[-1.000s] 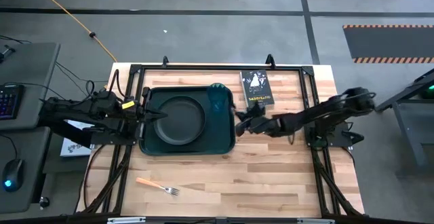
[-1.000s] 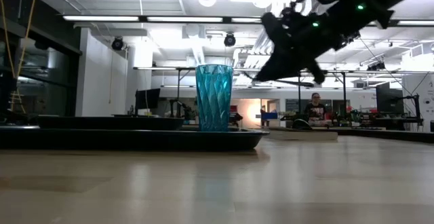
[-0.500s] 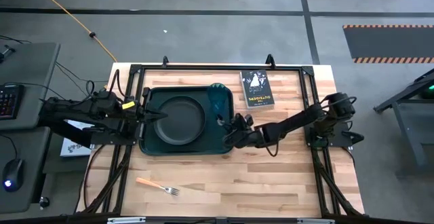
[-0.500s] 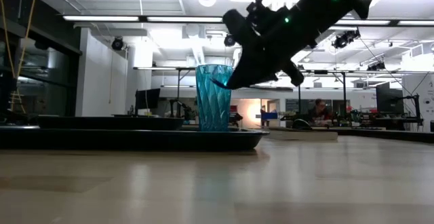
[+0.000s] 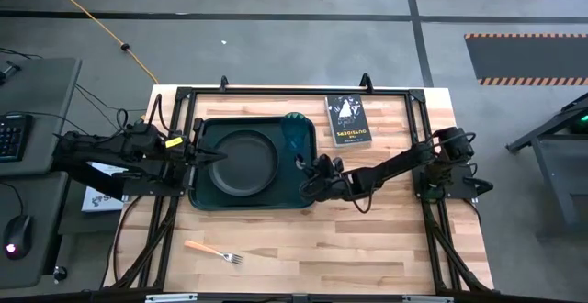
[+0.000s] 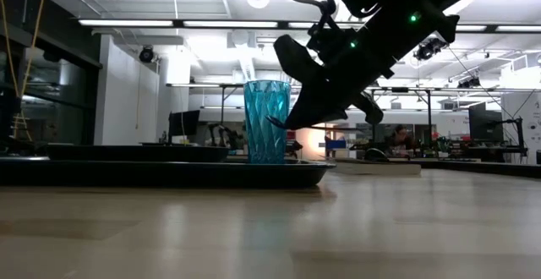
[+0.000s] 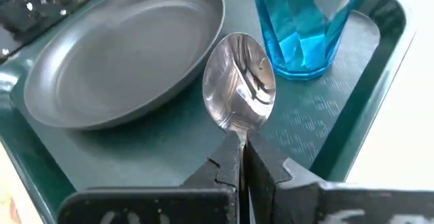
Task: Pick and place plate/cup/fork/spoon on tray
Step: Put the black spoon on the right of the black tray
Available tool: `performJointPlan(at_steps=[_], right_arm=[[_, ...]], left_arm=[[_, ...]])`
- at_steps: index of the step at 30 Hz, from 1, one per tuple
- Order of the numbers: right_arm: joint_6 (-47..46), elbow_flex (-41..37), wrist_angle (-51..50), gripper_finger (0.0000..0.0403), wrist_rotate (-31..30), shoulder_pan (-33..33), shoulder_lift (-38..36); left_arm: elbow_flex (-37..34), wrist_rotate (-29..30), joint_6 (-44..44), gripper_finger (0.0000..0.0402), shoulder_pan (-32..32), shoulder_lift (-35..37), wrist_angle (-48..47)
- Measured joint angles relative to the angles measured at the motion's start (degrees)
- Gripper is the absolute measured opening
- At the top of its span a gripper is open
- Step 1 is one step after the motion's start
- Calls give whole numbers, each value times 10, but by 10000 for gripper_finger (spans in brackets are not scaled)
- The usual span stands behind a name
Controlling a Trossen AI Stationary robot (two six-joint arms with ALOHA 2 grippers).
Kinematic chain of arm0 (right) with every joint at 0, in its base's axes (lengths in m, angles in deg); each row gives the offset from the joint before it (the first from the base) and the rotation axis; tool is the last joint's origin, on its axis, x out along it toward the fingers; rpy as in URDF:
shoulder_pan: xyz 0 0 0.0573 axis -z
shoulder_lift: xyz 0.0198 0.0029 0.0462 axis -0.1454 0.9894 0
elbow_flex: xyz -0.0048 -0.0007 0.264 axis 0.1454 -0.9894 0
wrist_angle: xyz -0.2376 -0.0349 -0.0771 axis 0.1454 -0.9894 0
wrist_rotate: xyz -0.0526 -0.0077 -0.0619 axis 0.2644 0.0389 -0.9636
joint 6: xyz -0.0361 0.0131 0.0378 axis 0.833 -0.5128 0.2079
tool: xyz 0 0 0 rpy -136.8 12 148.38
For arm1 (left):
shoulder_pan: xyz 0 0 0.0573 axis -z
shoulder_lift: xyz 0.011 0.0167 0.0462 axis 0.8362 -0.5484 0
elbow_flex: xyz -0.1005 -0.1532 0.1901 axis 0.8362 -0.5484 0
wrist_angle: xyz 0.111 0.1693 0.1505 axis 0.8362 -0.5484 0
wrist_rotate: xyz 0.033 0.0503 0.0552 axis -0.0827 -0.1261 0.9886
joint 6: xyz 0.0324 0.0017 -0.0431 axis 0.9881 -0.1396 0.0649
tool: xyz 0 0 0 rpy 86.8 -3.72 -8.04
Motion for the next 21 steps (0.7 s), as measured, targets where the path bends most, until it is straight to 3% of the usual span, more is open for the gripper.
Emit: performJointPlan(at_steps=[14, 21], right_arm=[[-56, 0, 26, 0, -9, -1, 0], [-24, 0, 27, 0, -29, -1, 0]], left_arm=[[0, 0, -13, 0, 0, -5, -12], [0, 0, -10, 0, 0, -20, -6]])
